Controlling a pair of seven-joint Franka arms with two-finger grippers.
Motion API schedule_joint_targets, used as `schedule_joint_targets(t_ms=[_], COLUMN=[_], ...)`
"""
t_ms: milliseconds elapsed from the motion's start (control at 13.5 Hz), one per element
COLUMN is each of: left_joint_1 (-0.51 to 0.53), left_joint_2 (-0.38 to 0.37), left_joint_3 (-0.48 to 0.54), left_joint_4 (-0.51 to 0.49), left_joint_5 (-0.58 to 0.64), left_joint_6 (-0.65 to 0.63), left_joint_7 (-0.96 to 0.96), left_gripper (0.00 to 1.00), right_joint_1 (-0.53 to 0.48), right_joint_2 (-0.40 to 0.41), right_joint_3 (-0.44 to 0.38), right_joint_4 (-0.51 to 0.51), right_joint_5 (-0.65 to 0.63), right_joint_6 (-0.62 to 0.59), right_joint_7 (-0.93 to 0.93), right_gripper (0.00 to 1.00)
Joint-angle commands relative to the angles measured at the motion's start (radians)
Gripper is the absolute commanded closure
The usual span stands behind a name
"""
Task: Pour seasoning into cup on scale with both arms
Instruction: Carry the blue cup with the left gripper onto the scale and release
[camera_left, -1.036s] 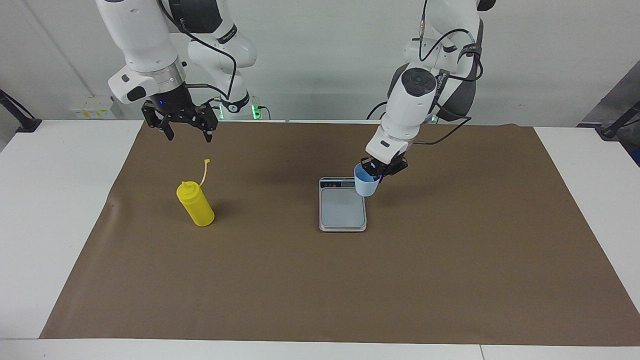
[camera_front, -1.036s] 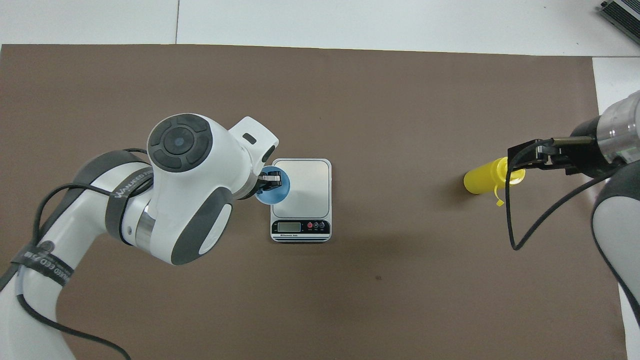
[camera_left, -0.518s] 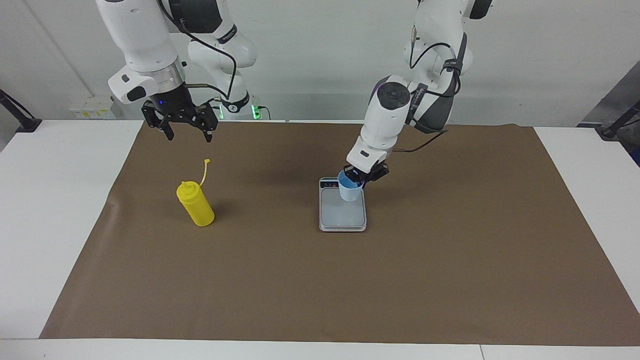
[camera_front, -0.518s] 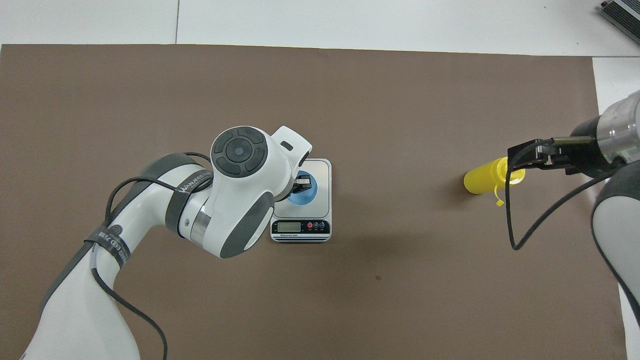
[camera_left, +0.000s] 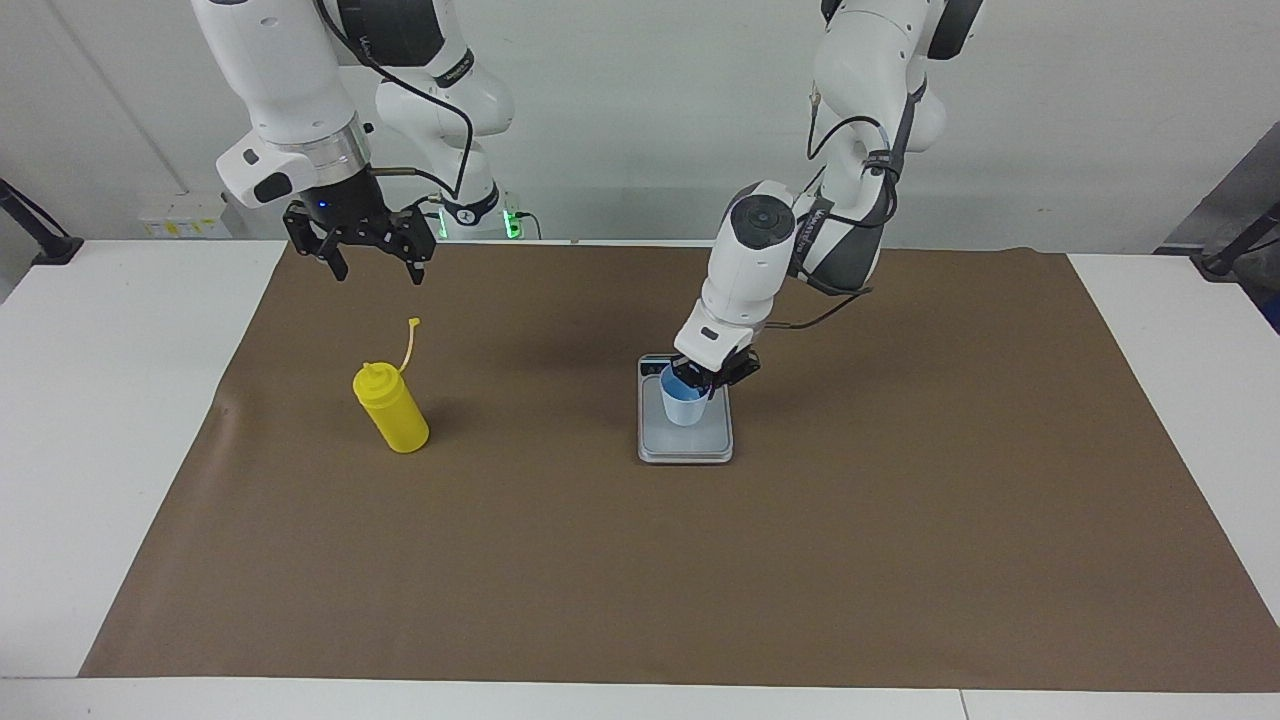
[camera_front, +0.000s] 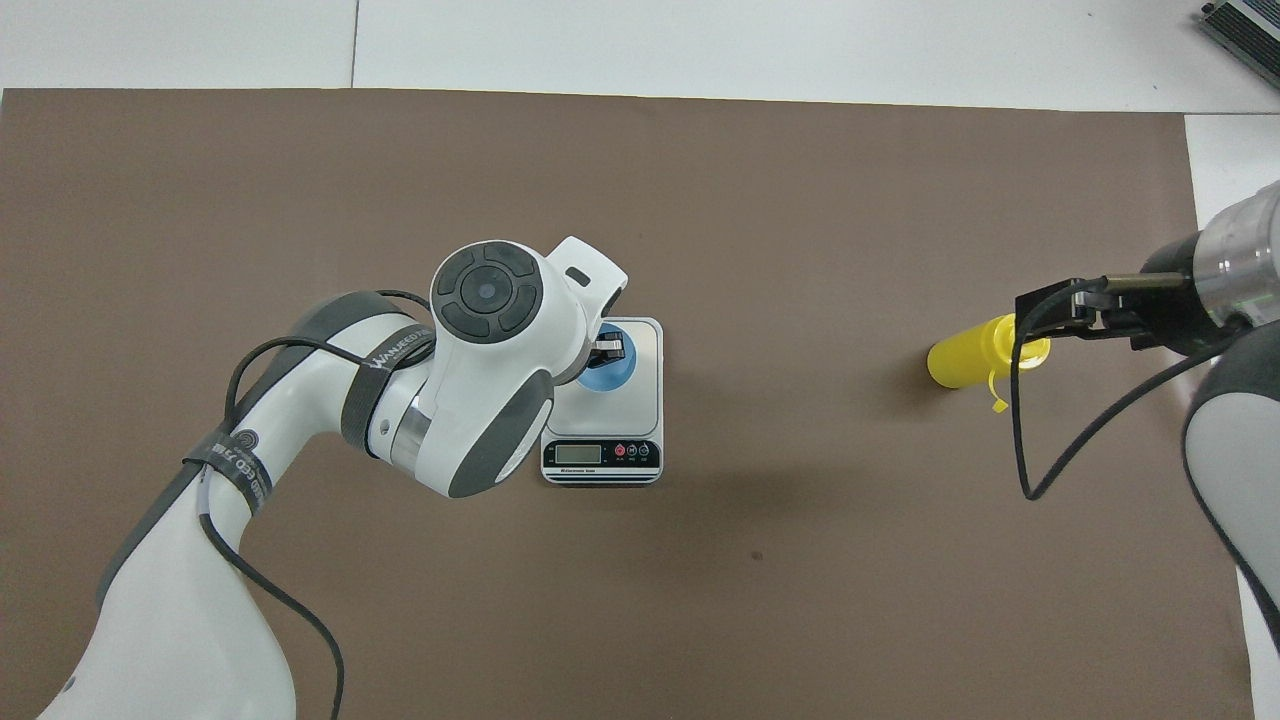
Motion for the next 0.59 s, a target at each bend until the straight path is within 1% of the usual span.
schedule_joint_targets(t_ms=[0, 518], left_joint_1=[-0.007, -0.007], left_joint_2=[0.016, 0.016], left_joint_3=[0.01, 0.008], left_joint_4=[0.02, -0.002], left_joint_5=[0.029, 0.052], left_joint_6=[0.016, 0.02], left_joint_7=[-0.017, -0.002], left_gripper=[1.0, 1.0], right_joint_1=[-0.013, -0.013], right_joint_2=[-0.022, -0.02], right_joint_3=[0.006, 0.006], right_joint_4=[-0.024, -0.027], right_joint_5=[0.001, 0.001], right_joint_6=[0.023, 0.026], right_joint_7=[0.004, 0.004], right_gripper=[0.0, 0.0])
